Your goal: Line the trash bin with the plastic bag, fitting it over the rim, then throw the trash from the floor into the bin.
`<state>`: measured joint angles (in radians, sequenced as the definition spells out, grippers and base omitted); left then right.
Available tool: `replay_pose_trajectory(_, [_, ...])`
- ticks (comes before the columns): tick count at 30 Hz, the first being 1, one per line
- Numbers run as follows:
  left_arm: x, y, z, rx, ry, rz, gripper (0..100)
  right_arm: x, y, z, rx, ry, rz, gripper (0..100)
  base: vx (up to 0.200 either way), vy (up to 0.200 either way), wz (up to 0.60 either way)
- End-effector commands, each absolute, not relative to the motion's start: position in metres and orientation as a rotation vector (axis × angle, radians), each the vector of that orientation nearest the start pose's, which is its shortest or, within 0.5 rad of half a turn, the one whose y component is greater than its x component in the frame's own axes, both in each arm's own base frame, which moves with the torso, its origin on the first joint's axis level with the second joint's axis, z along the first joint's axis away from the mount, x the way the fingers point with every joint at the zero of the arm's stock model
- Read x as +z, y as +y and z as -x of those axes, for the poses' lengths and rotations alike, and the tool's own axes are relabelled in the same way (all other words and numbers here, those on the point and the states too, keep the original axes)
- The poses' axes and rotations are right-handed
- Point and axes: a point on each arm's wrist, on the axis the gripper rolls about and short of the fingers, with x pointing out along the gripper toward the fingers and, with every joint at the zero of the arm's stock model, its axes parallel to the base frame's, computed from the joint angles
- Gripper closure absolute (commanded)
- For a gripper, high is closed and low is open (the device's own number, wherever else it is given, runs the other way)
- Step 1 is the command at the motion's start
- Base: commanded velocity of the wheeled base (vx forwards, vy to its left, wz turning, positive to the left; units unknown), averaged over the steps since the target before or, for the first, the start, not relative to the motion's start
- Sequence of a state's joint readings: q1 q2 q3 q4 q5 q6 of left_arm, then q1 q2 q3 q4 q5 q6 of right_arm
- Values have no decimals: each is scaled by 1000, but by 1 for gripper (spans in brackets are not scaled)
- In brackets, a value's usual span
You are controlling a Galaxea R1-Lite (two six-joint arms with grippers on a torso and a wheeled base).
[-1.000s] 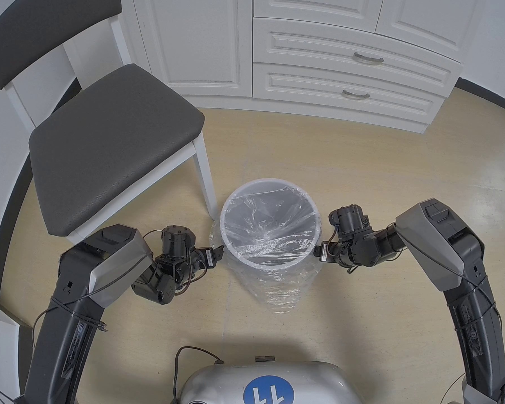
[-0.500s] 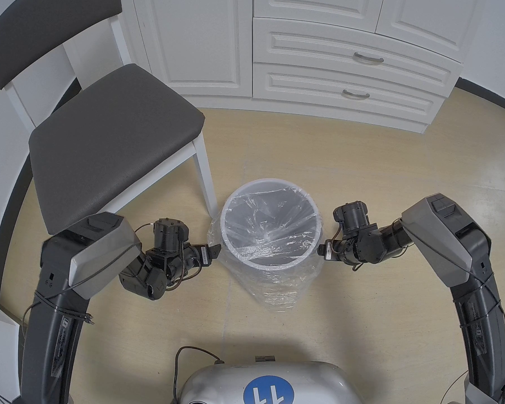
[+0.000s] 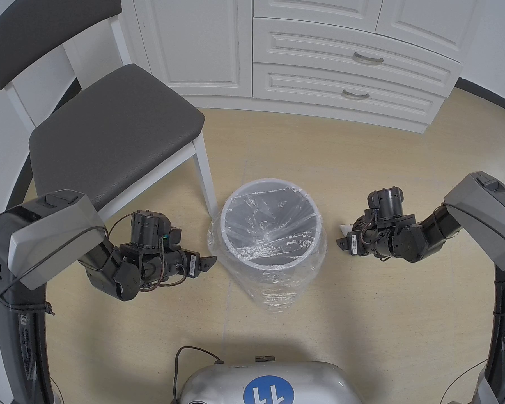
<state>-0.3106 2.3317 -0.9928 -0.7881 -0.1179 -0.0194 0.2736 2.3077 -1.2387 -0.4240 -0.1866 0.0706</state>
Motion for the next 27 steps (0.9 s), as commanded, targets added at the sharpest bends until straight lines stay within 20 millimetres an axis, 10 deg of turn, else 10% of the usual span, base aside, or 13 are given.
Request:
replay_pose_trajectory(1, [35,-125,-377,-423,514,-59,0,78,140,-391,137,517,85,0,0,0,0])
replay_pose_trajectory(16, [61,-123,-367,-428,455,-59,0,107,224,-355,168,403,-89,0,0,0,0])
replay_pose_trajectory(27, [64,-121,-369,-421,442,-57,0,62,291,-372,204,441,-331,0,0,0,0])
